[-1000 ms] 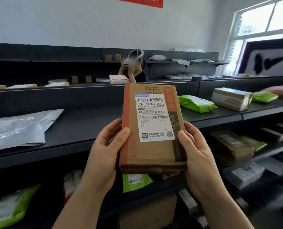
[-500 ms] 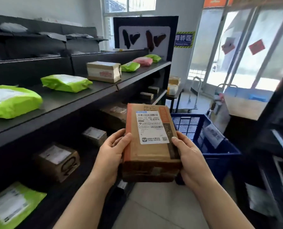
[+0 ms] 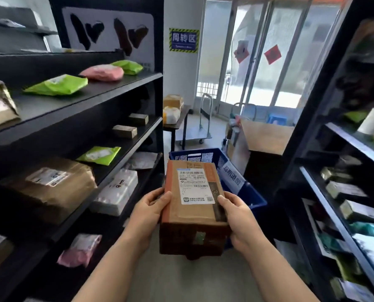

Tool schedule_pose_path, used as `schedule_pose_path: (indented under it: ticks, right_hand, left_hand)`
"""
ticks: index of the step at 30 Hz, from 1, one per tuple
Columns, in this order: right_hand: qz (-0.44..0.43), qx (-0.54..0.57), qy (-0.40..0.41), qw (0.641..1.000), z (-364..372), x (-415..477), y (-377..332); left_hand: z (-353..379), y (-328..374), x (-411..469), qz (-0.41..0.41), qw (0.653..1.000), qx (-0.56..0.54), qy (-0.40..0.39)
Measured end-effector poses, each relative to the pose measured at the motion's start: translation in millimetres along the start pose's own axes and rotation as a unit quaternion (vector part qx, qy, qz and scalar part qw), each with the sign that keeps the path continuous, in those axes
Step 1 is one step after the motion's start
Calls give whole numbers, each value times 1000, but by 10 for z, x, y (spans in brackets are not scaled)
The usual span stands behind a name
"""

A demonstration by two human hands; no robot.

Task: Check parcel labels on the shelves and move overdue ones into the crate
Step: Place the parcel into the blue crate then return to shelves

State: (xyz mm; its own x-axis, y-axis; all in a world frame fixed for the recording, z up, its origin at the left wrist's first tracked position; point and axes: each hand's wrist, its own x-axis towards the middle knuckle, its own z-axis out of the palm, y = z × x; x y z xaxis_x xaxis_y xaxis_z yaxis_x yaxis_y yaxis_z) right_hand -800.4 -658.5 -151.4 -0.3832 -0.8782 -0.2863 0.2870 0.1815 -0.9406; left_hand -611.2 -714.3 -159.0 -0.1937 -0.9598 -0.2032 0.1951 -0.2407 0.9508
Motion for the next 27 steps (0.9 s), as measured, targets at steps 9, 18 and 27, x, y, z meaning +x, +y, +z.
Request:
schedule_pose_path:
  ticks: [9, 18, 27]
  right_hand:
    - [61, 3, 60, 996, 139, 2375, -186]
    - [80, 38, 108, 990, 353, 3932, -287]
    - [108, 54, 166, 979, 65, 5697, -288]
  left_hand:
    - [385, -83, 2616, -68, 997, 5, -30]
    - [567, -46, 4340, -123, 990, 14, -66]
    - [1248, -290, 6265, -176, 979, 44, -98]
